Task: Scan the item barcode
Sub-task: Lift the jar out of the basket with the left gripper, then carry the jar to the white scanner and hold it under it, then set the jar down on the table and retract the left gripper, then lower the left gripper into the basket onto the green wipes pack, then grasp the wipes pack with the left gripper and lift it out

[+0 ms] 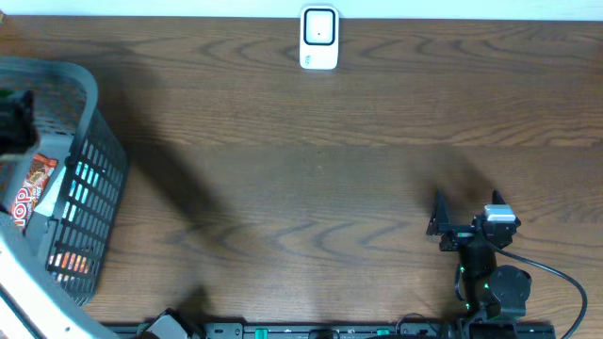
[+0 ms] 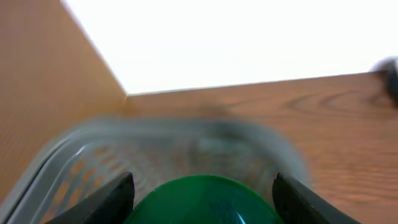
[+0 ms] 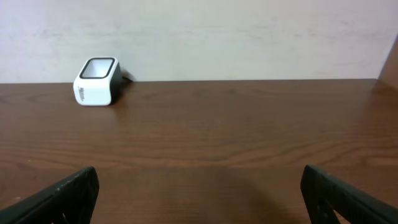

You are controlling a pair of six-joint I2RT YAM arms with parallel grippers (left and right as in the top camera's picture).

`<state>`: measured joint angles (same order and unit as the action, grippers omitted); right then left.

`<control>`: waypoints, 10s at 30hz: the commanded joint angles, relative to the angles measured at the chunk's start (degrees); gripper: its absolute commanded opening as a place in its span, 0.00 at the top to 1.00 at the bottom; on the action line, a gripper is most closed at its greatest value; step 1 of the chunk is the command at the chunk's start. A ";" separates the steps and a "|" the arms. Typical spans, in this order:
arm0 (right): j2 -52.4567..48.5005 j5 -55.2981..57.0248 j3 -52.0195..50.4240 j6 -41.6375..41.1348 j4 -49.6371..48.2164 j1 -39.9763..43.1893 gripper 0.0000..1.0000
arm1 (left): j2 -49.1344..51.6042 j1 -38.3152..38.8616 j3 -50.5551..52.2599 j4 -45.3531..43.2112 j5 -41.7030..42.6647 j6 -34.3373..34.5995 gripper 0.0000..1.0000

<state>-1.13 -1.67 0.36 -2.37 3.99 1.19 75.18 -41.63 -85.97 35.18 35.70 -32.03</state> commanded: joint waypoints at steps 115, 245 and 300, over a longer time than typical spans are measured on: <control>0.00 0.11 -0.04 -0.57 0.20 -0.07 0.01 | 43.95 83.45 -0.17 -37.11 -43.93 40.68 0.27; 0.00 0.11 -0.04 -0.57 0.20 -0.07 0.01 | 13.31 -11.72 26.34 -11.26 1.42 53.05 0.93; 0.00 0.11 -0.04 -0.57 0.20 -0.07 0.01 | 6.05 77.35 23.76 16.63 -98.62 57.83 0.93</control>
<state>-1.13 -1.67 0.36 -2.39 3.99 1.19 75.31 34.17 -62.13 51.46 -54.37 23.05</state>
